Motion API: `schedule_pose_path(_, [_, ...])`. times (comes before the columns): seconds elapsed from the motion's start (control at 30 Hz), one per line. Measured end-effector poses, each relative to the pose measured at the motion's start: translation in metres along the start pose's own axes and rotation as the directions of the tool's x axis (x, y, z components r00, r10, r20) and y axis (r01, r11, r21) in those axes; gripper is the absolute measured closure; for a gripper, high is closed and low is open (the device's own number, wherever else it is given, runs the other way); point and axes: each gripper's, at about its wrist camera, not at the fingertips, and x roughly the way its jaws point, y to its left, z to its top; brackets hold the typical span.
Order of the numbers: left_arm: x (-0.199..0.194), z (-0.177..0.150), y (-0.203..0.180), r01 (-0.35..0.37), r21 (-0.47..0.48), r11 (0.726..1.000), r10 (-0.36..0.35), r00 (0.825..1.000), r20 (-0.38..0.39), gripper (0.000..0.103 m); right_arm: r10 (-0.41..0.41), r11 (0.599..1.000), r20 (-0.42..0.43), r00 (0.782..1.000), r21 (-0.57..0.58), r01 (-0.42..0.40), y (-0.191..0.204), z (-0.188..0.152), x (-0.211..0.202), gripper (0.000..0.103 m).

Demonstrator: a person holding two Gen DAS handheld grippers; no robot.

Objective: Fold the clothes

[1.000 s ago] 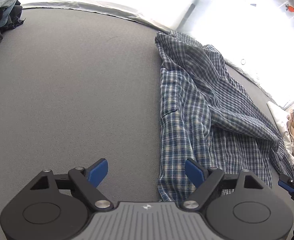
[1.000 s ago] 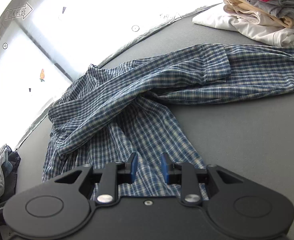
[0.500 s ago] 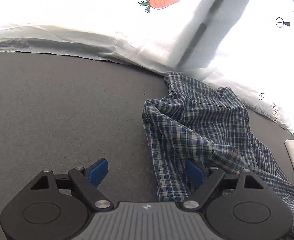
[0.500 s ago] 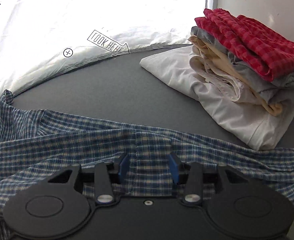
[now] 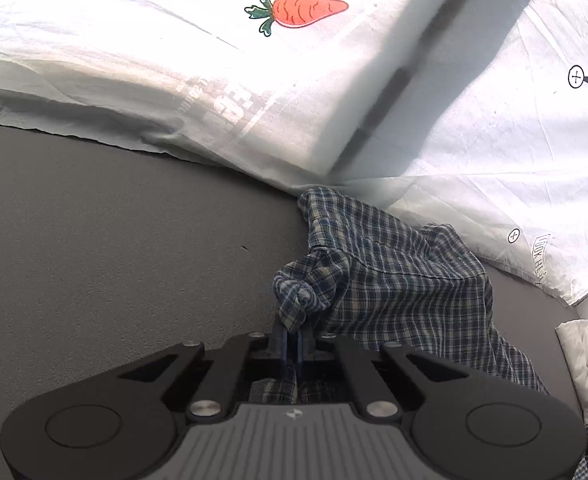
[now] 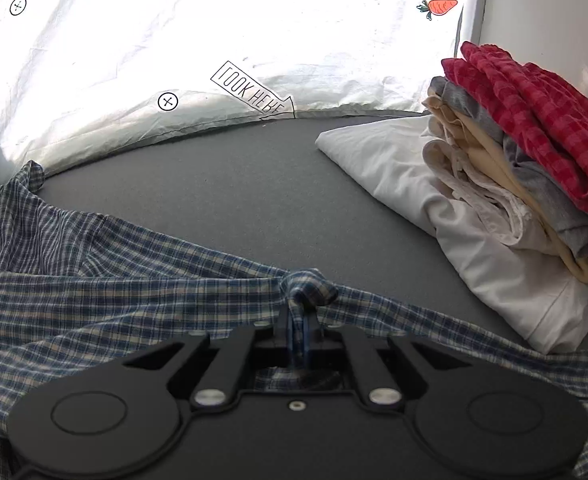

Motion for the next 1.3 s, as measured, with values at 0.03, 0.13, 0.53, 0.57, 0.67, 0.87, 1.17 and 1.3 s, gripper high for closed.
schedule_pose_path(0.03, [-0.01,0.007,-0.002,0.016,-0.008,1.0,-0.016,0.999,0.034,0.1,-0.001,1.0,0.037,0.999,0.013,0.001,-0.003,0.008,-0.009,0.098])
schedule_pose_path(0.13, [-0.041,0.031,-0.012,0.07,-0.013,0.997,-0.067,0.988,0.138,0.1,-0.026,0.999,0.166,0.986,0.024,0.023,-0.01,0.036,-0.04,0.099])
schedule_pose_path(0.53, [0.019,0.016,-0.017,-0.128,0.158,0.979,0.122,0.991,0.048,0.097,-0.1,0.992,0.031,0.995,-0.074,0.102,-0.011,0.04,0.019,0.093])
schedule_pose_path(0.57, [0.021,0.016,-0.013,-0.137,0.142,0.98,0.133,0.99,0.038,0.092,-0.104,0.992,-0.011,0.994,-0.079,0.103,-0.01,0.034,0.029,0.091])
schedule_pose_path(0.67, [0.017,0.02,-0.001,-0.155,0.115,0.981,0.152,0.988,0.031,0.076,-0.122,0.992,-0.05,0.991,-0.047,0.12,-0.013,0.024,0.038,0.071])
schedule_pose_path(0.87, [-0.01,0.024,0.008,-0.155,0.029,0.987,0.154,0.987,0.035,0.043,-0.052,0.989,-0.02,0.998,0.134,0.055,-0.04,0.025,0.026,0.055])
schedule_pose_path(1.17, [-0.058,-0.034,-0.028,-0.204,0.129,0.97,0.205,0.979,0.004,0.022,-0.032,0.974,-0.019,0.999,0.222,0.035,-0.052,0.015,0.035,0.052])
schedule_pose_path(1.3, [-0.073,-0.069,-0.042,-0.206,0.154,0.966,0.215,0.976,-0.046,0.021,0.006,0.953,0.012,1.0,0.303,-0.009,-0.059,0.009,0.036,0.054])
